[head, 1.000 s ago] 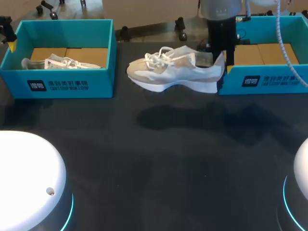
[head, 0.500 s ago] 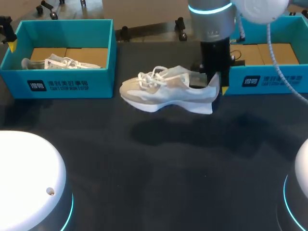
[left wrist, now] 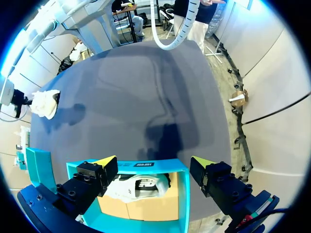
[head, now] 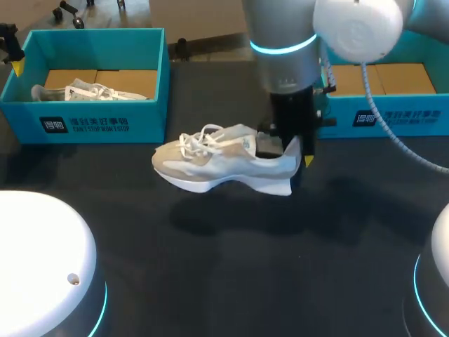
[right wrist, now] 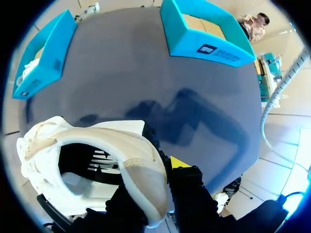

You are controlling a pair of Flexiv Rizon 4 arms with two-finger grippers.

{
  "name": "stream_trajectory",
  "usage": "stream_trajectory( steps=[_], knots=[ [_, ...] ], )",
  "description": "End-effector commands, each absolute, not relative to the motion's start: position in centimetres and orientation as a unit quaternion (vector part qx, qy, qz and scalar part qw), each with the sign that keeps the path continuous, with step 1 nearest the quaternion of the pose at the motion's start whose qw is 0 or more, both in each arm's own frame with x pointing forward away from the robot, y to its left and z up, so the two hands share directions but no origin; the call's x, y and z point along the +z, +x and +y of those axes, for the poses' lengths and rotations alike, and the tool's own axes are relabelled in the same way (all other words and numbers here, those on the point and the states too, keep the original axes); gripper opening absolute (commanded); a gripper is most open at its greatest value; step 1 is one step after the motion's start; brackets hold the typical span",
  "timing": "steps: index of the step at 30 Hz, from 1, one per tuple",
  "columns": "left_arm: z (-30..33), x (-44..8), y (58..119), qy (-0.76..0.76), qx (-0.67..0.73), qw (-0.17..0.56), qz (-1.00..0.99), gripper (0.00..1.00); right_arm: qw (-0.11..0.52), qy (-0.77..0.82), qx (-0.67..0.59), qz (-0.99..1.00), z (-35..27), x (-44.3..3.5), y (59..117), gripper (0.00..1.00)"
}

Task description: Take the shoe out of the shoebox, open the shoe tongue, remove and reinsert the insole, then place the shoe into the shoebox

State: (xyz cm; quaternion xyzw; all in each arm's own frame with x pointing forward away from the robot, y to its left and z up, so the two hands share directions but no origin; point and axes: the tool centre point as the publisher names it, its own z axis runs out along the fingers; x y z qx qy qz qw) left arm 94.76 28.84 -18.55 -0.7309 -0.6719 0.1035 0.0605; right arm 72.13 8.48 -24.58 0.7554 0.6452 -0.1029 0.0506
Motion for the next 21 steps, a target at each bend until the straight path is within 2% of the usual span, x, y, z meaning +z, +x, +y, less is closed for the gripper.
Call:
stream_trajectory(
  steps=[1,5,21],
  knots=[
    [28.8,-18.5,94.7,-0.731,0.103,0.061,-0.672,1.00,0.066,0.754,-0.101,0.646,9.1,-25.3,71.2,0.00],
    [28.8,-18.5,94.7,-0.731,0.103,0.061,-0.672,1.00,0.084,0.748,-0.107,0.649,9.3,-25.8,70.7,0.00],
    [28.8,-18.5,94.7,-0.731,0.103,0.061,-0.672,1.00,0.090,0.750,-0.105,0.647,7.2,-30.0,71.3,0.00]
  ],
)
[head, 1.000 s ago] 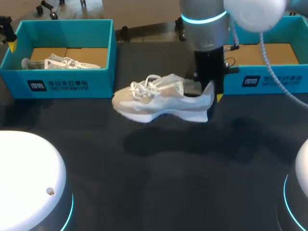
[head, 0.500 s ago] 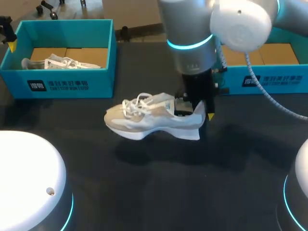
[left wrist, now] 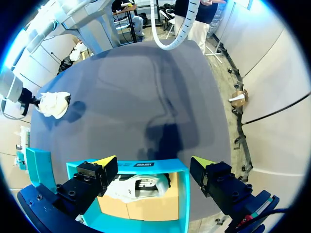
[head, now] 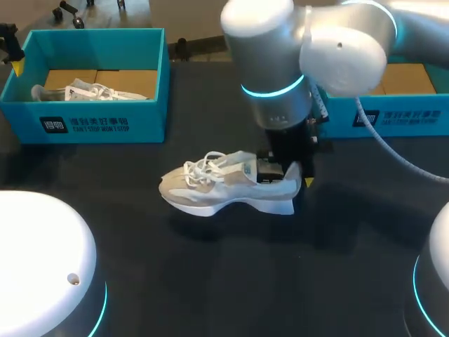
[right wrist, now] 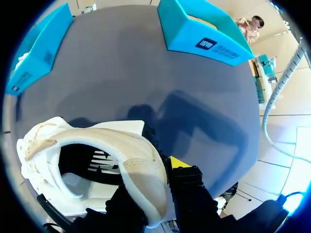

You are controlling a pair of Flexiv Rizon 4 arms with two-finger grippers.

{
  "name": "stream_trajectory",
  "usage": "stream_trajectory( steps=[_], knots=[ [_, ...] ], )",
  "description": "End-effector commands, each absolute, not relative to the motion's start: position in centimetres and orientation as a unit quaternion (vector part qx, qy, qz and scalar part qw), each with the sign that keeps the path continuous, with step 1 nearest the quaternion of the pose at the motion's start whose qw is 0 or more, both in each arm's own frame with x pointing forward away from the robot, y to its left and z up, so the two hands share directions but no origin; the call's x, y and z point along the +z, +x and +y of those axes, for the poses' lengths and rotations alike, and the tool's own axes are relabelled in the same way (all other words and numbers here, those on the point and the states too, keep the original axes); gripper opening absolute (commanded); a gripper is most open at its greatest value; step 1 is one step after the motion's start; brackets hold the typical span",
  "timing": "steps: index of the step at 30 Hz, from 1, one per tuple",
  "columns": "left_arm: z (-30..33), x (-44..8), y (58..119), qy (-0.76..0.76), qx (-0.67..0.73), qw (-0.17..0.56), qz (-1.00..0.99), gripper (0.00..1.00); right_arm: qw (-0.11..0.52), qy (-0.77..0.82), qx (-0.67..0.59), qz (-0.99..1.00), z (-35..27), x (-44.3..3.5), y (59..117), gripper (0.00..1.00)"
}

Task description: Take the shoe out of the shoebox, open the shoe tongue, remove and reinsert the insole, then place the shoe into the shoebox

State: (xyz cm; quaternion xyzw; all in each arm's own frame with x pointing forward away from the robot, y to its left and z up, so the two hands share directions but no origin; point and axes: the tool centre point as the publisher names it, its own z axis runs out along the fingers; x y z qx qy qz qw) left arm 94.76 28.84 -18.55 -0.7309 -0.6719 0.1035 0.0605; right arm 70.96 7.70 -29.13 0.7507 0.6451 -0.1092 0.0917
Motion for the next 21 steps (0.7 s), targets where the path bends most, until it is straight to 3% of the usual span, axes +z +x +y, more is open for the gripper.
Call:
stream_trajectory(
  steps=[1,21],
  knots=[
    [28.8,-18.5,94.7,-0.731,0.103,0.061,-0.672,1.00,0.094,0.749,-0.101,0.648,7.1,-30.1,71.4,0.00],
    [28.8,-18.5,94.7,-0.731,0.103,0.061,-0.672,1.00,0.125,0.703,-0.100,0.693,6.7,-35.0,73.4,0.00]
  ],
)
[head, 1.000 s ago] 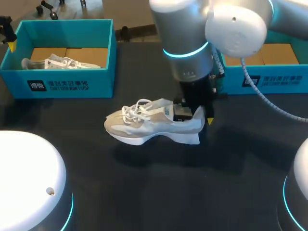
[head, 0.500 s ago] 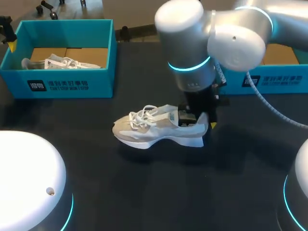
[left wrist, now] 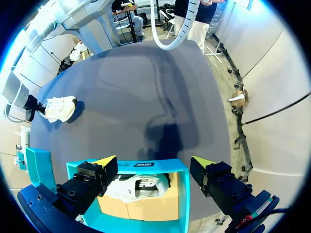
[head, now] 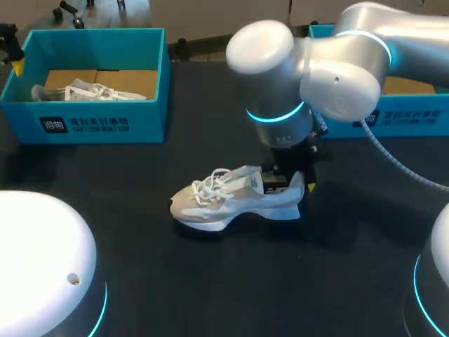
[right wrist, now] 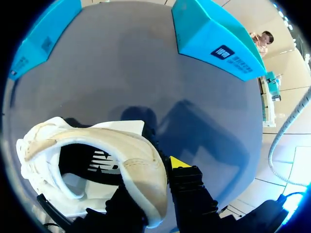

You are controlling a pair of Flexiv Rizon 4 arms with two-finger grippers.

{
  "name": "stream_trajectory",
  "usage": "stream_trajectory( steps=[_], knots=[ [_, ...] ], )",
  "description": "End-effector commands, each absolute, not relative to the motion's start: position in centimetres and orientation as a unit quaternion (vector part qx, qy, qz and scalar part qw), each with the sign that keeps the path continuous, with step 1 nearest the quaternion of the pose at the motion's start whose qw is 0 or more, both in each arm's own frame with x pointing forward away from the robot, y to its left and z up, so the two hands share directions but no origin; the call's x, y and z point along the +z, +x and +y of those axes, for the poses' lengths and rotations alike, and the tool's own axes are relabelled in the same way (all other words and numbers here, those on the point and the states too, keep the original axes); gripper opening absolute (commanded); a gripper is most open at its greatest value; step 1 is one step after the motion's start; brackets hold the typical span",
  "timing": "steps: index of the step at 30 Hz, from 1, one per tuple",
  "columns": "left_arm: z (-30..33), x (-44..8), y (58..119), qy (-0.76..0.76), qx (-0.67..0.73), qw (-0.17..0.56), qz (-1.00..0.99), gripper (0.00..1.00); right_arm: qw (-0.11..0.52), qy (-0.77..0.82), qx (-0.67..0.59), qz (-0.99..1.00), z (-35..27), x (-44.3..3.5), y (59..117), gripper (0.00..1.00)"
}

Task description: Take the shoe out of the shoebox, open the shoe tongue, remove and reinsert the insole, then place the shoe into the shoebox

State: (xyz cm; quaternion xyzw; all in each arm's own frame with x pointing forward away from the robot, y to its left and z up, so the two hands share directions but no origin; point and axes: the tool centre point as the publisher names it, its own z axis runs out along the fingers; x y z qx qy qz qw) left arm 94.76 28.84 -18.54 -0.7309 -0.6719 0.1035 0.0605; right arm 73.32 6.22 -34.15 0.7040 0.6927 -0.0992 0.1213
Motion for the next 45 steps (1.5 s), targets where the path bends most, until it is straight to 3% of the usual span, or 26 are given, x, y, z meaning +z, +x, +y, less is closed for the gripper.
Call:
stream_trajectory(
  steps=[1,21,22,23,24,26,45],
  knots=[
    [28.8,-18.5,94.7,-0.731,0.103,0.061,-0.672,1.00,0.127,0.703,-0.100,0.693,6.8,-35.2,73.5,0.00],
    [28.8,-18.5,94.7,-0.731,0.103,0.061,-0.672,1.00,0.124,0.711,-0.096,0.685,7.2,-38.7,74.0,0.00],
    [28.8,-18.5,94.7,-0.731,0.103,0.061,-0.672,1.00,0.122,0.714,-0.096,0.683,7.2,-38.7,74.0,0.08],
    [28.8,-18.5,94.7,-0.731,0.103,0.061,-0.672,1.00,0.122,0.716,-0.096,0.681,7.2,-38.7,74.0,0.36],
    [28.8,-18.5,94.7,-0.731,0.103,0.061,-0.672,1.00,0.121,0.716,-0.095,0.681,7.2,-38.7,74.0,0.53],
    [28.8,-18.5,94.7,-0.731,0.103,0.061,-0.672,1.00,0.121,0.719,-0.093,0.678,7.3,-38.2,74.0,1.00],
    [28.8,-18.5,94.7,-0.731,0.103,0.061,-0.672,1.00,0.118,0.639,-0.085,0.756,7.7,-31.4,75.1,1.00]
  ],
)
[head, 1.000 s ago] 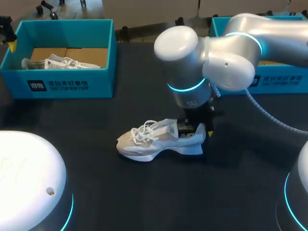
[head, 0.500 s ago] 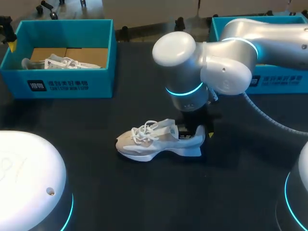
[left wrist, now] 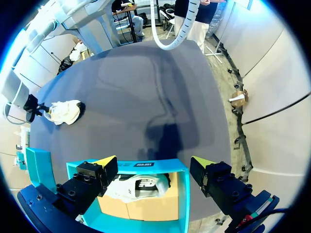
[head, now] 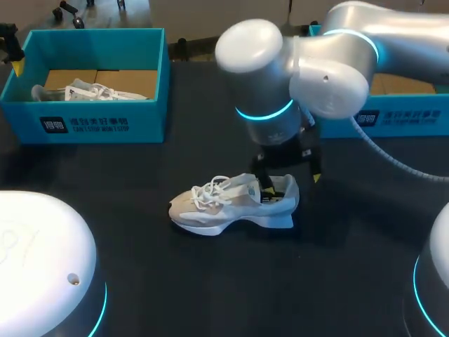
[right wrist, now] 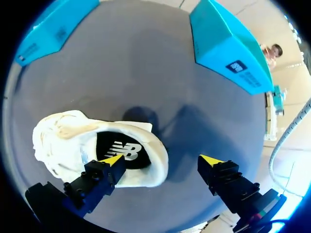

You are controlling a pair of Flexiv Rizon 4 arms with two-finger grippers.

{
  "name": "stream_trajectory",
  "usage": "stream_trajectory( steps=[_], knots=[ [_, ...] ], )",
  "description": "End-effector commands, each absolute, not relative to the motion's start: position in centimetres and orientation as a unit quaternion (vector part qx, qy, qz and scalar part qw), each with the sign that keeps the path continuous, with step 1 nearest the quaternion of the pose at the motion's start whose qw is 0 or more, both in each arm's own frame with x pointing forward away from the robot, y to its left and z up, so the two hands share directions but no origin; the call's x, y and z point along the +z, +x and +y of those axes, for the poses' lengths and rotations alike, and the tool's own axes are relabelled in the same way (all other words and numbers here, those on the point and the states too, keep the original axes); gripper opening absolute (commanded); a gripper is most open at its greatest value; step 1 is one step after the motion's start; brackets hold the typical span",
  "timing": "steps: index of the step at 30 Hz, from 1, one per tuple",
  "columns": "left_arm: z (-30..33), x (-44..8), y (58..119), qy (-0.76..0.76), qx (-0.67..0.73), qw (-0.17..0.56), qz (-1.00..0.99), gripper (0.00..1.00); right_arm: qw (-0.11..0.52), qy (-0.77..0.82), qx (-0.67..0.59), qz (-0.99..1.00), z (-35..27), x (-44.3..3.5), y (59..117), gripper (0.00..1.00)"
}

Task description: Take the shoe out of the shoebox, open the shoe tongue, remove and reinsert the insole, then place the shoe into the shoebox

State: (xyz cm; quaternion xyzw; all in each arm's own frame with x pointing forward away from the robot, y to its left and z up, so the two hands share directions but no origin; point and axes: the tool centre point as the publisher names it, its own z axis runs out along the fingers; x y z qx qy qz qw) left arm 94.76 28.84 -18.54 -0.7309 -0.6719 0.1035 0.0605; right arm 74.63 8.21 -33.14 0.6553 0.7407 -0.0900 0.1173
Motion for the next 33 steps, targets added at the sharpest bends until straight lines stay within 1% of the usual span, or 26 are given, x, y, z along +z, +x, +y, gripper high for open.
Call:
stream_trajectory(
  steps=[1,3,10,15,26,29,31,33],
  knots=[
    [28.8,-18.5,94.7,-0.731,0.103,0.061,-0.672,1.00,0.119,0.627,-0.081,0.765,7.7,-31.0,75.3,1.00],
    [28.8,-18.5,94.7,-0.731,0.103,0.061,-0.672,1.00,0.120,0.608,-0.069,0.782,7.7,-30.3,75.8,1.00],
    [28.8,-18.5,94.7,-0.731,0.103,0.061,-0.672,1.00,0.130,0.507,0.034,0.851,8.3,-28.2,77.8,1.00],
    [28.8,-18.5,94.7,-0.731,0.103,0.061,-0.672,1.00,0.125,0.425,0.078,0.893,8.8,-27.1,79.2,1.00],
    [28.8,-18.5,94.7,-0.731,0.103,0.061,-0.672,1.00,0.061,0.231,0.125,0.963,10.6,-26.0,82.2,1.00],
    [28.8,-18.5,94.7,-0.731,0.103,0.061,-0.672,1.00,0.055,0.187,0.133,0.972,11.0,-25.5,82.5,1.00],
    [28.8,-18.5,94.7,-0.731,0.103,0.061,-0.672,1.00,0.029,0.161,0.088,0.983,11.5,-25.6,82.4,1.00],
    [28.8,-18.5,94.7,-0.731,0.103,0.061,-0.672,1.00,0.029,0.161,0.088,0.983,11.5,-25.6,82.4,1.00]
  ],
)
